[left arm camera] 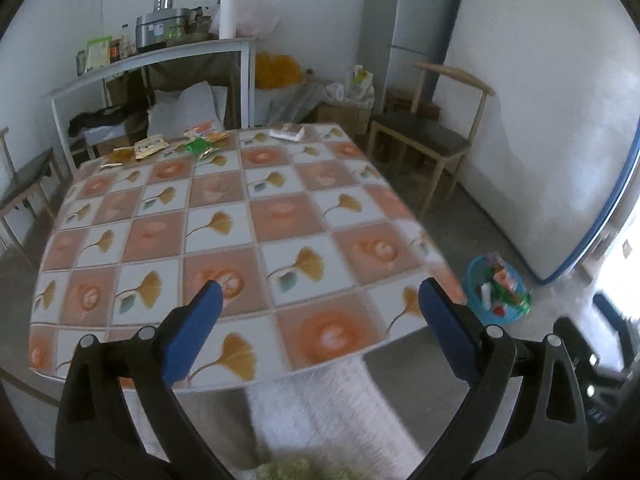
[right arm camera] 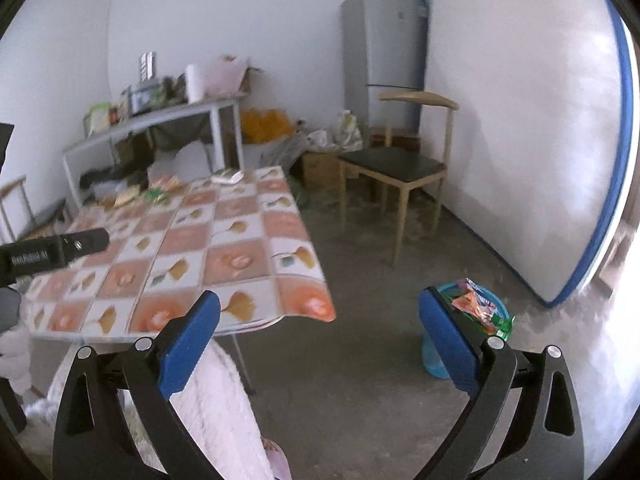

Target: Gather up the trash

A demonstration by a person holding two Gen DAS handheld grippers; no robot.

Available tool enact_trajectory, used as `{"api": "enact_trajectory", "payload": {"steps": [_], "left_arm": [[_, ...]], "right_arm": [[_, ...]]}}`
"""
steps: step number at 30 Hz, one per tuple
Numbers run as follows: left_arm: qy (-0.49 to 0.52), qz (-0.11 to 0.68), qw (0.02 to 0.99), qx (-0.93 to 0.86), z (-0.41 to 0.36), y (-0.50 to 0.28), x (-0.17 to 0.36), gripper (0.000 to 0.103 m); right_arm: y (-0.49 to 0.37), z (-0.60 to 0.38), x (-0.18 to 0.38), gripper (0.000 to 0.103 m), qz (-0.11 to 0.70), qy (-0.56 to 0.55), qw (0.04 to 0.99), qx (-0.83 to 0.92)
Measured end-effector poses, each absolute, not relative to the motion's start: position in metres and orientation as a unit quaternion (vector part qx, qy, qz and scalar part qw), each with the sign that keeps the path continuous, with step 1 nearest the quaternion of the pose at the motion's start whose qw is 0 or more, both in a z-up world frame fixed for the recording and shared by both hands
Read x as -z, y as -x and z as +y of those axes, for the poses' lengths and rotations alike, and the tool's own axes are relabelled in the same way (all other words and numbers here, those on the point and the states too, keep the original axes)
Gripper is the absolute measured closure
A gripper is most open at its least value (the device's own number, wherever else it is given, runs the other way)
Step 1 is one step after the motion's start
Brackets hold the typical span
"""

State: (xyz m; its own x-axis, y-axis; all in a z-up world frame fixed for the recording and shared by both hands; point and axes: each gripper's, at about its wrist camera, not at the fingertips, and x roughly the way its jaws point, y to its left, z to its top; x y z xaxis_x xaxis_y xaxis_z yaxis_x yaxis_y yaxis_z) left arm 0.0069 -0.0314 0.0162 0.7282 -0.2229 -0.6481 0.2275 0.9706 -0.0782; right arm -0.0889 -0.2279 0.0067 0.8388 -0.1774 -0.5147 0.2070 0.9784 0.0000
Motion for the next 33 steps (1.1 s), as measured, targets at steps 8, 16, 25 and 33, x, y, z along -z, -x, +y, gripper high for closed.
{"api": "enact_trajectory", "payload": {"steps": [8, 16, 25, 33], "left_arm": [[-0.044, 0.365, 0.924, 0.103, -0.037, 0.007, 0.019, 0.009], [-0.029, 0.374, 0.923, 0.085, -0.035, 0.009, 0.021, 0.009], [-0.039, 0.385, 0.918, 0.083, -0.042, 0.007, 0.023, 0.009], [-0.056, 0.387, 0.916, 0.086, -0.048, 0.008, 0.025, 0.009]], "right_arm": [[0.095, -0.211, 0.008, 0.007, 0.324, -0.032, 0.936, 0.132], [0.098, -0.228, 0.021, 0.007, 0.359, -0.036, 0.916, 0.175], [0.108, -0.245, 0.021, 0.007, 0.363, -0.043, 0.909, 0.199], [0.113, -0.254, 0.023, 0.007, 0.364, -0.047, 0.905, 0.215]]}}
